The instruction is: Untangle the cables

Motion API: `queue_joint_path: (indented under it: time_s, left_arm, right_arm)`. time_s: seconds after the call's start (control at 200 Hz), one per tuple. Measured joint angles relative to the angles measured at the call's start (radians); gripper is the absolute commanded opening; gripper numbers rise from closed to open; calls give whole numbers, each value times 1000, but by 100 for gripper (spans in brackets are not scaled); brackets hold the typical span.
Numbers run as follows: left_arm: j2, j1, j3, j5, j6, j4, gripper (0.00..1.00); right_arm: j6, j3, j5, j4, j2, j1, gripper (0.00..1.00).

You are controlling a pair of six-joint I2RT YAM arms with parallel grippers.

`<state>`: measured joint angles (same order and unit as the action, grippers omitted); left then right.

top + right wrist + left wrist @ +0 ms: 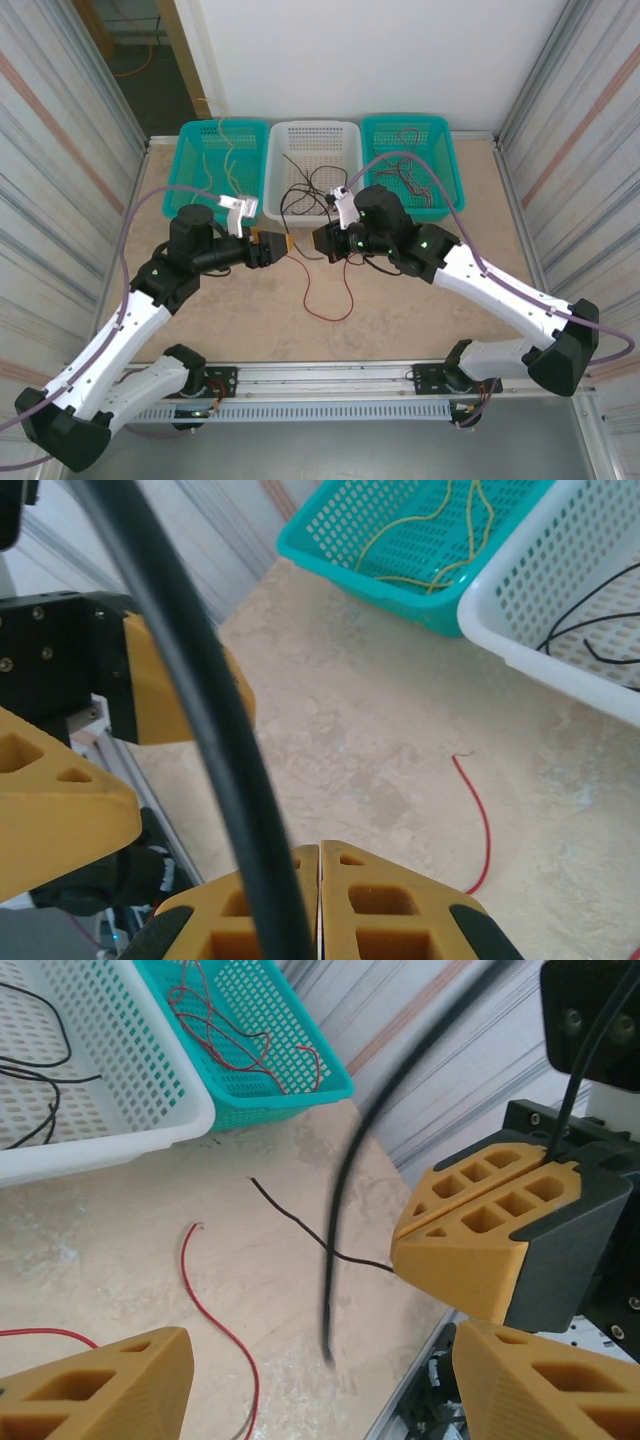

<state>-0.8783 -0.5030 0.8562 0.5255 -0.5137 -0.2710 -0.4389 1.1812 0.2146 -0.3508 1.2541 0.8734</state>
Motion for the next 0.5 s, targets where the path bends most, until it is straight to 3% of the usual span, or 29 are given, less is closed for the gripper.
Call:
queue_joint_path:
  time_s: [0.08,0.256,0.501]
  left_arm:
    - [1,0,4,-1,-3,8,80]
    - [2,22,39,12,-17,13,80]
    - [74,24,58,12,-165,122,85]
  right_arm:
    - [-6,0,23,10,0,-3,0]
    - [-25,0,45,21,0,-3,0]
    - [-41,0,44,30,3,-3,0]
